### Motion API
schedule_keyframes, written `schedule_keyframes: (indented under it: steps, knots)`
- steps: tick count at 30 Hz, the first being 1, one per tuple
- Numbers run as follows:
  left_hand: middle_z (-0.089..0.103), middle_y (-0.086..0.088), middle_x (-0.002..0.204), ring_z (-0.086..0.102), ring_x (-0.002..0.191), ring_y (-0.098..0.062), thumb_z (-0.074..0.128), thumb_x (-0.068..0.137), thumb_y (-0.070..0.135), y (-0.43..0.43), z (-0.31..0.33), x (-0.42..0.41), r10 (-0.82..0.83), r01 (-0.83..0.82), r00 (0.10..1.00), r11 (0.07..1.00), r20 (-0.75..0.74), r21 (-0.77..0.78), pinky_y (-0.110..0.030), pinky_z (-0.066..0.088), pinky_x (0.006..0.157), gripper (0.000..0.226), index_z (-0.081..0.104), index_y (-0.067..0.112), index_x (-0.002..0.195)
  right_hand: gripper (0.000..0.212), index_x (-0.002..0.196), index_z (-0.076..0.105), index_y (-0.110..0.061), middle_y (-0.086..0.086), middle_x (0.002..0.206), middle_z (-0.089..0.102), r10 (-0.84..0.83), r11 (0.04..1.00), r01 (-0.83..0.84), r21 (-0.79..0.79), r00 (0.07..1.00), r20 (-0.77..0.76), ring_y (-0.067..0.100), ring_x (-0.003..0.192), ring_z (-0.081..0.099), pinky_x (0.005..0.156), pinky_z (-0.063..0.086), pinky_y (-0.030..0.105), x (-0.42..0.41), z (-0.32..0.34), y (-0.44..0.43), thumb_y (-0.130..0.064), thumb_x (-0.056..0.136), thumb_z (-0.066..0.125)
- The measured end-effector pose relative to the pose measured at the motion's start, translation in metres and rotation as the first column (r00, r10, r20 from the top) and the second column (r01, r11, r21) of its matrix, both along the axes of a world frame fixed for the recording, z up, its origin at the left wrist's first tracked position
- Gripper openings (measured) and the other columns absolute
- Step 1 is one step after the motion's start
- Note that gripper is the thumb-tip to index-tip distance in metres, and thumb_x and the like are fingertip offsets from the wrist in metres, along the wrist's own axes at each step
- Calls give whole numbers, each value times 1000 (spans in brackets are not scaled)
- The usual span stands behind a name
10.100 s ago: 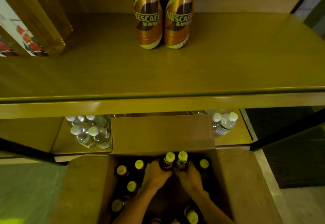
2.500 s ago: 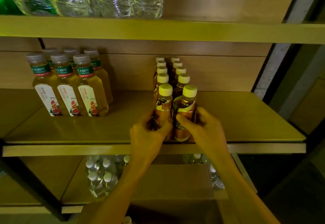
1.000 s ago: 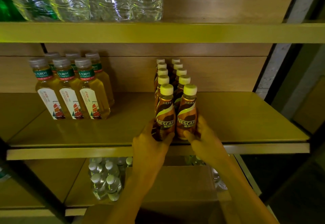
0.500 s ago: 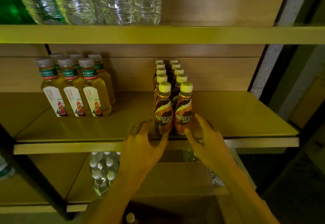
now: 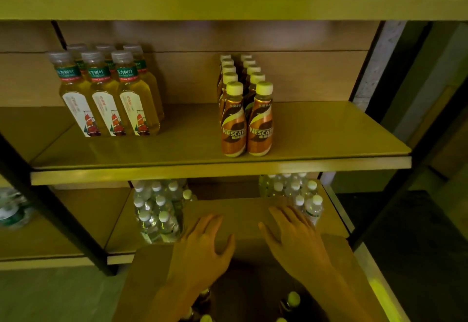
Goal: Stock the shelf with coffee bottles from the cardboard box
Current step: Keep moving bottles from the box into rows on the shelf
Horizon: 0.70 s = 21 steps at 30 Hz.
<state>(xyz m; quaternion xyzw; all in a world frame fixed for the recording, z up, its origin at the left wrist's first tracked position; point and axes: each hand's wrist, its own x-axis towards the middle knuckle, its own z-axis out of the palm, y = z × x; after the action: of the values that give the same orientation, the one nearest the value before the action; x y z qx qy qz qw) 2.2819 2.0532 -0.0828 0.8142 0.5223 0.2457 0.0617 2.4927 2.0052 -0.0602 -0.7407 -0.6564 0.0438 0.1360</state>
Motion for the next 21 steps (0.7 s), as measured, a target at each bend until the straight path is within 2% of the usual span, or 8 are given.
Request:
schedule_keyframes:
  steps: [4,8,11,13,17,21]
  knots:
    - [57,8,138,51,131,-13,45,89,63,-10,-41,-6,-10,-4,995,990,-103,-140,-35,50,98,58,59,27,133,58,146,41,-29,-6,153,42,-21,992,19,-124,1000,-17,17,146,33,118,27,39,-2,-34,-13,-61,99,31]
    - [58,6,137,50,131,-15,42,89,61,-20,-85,-20,9,-61,982,961,-188,-271,-33,51,97,60,60,24,133,57,146,42,-26,-4,152,45,-45,973,32,-229,998,-53,19,144,36,119,29,41,-6,-74,-22,-59,99,36]
    - [51,9,143,44,136,-14,42,93,59,-28,-112,-34,17,-107,972,919,-233,-380,-31,48,100,58,52,27,140,58,146,43,-25,-3,152,45,-41,948,22,-318,998,-53,19,143,37,118,30,41,-9,-104,-25,-59,99,36]
    - [52,11,140,49,130,-12,42,93,58,-35,-123,-43,39,-144,968,894,-247,-425,-29,50,94,53,52,30,138,58,147,41,-25,-3,152,44,-31,926,7,-378,998,-58,18,144,37,119,29,40,-12,-119,-24,-58,99,35]
    - [60,9,120,58,110,-12,43,92,58,-42,-141,-53,104,-224,960,843,-261,-488,-28,53,83,42,57,31,121,58,147,40,-24,-2,152,44,17,865,-51,-498,997,-73,21,143,36,118,30,43,-20,-148,-11,-57,99,34]
    - [60,6,119,55,116,-16,48,91,54,-43,-151,-41,207,-295,953,788,-219,-540,-31,52,87,42,58,27,122,58,148,39,-22,4,150,46,107,781,-139,-608,990,-90,26,141,39,116,32,46,-34,-166,10,-53,100,37]
